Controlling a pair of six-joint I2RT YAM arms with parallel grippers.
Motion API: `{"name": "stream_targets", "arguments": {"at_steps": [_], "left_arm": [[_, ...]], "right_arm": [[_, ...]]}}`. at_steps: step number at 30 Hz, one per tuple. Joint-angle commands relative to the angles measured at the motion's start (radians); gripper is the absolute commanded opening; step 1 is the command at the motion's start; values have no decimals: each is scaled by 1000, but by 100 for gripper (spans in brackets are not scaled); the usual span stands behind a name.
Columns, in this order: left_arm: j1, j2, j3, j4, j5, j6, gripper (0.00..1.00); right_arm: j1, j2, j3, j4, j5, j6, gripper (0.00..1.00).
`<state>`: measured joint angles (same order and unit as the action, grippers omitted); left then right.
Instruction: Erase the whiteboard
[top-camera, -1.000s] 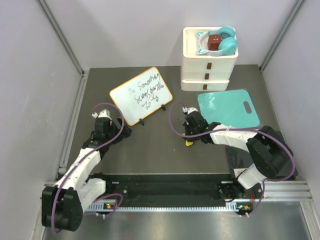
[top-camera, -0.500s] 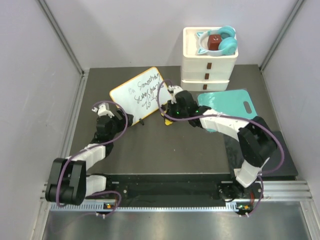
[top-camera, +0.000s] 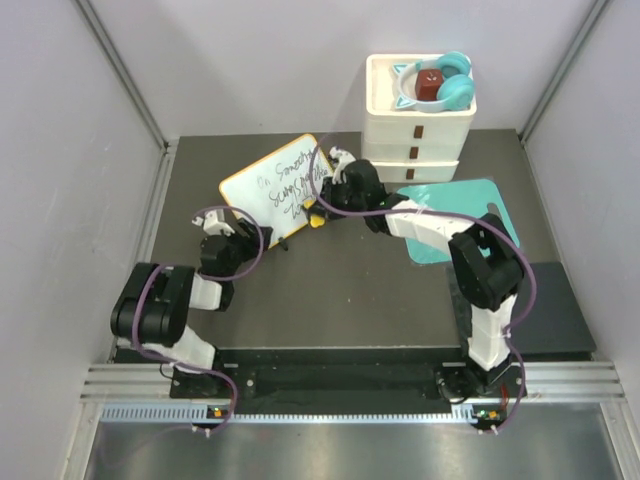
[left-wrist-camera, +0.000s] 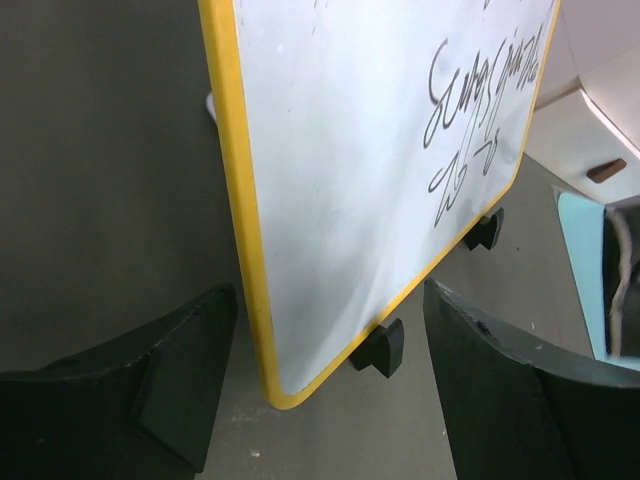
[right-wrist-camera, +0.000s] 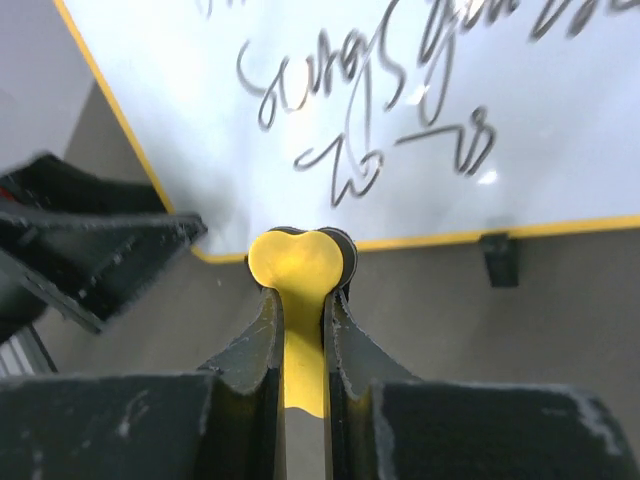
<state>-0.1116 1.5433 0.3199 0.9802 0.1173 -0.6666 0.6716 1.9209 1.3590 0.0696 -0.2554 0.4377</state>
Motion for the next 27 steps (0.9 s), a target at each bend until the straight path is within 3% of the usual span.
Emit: {"name": "stream_targets", "arguments": {"at_steps": [1,5,10,17,19,20,22,23,27], "left_arm": [[4,106,-38,311,71,-45,76],[4,199,-74,486,88,-82,68],[6,307,-104,658,105,-111,45],[20,370,-93,715,148,-151,19],[23,373,-90,716,168,-151,17],[24,373,-90,716,179,-151,18],[24,368,-93,715,182,-156,35],[26,365,-102,715,179,-157,57],[27,337,-123,715,151,-153,66]], "right_arm": [[-76,50,109,124,-62,82,0],[-76,136,222,49,-22,50,0],[-76,204,290,55,-21,27,0],[-76,242,301,56,4,7,0],[-76,244,299,56,2,6,0],[-75,240,295,53,4,6,0],[-76,228,273,71,4,12,0],[-76,222,264,79,4,12,0],[-76,207,230,91,5,12,0]]}}
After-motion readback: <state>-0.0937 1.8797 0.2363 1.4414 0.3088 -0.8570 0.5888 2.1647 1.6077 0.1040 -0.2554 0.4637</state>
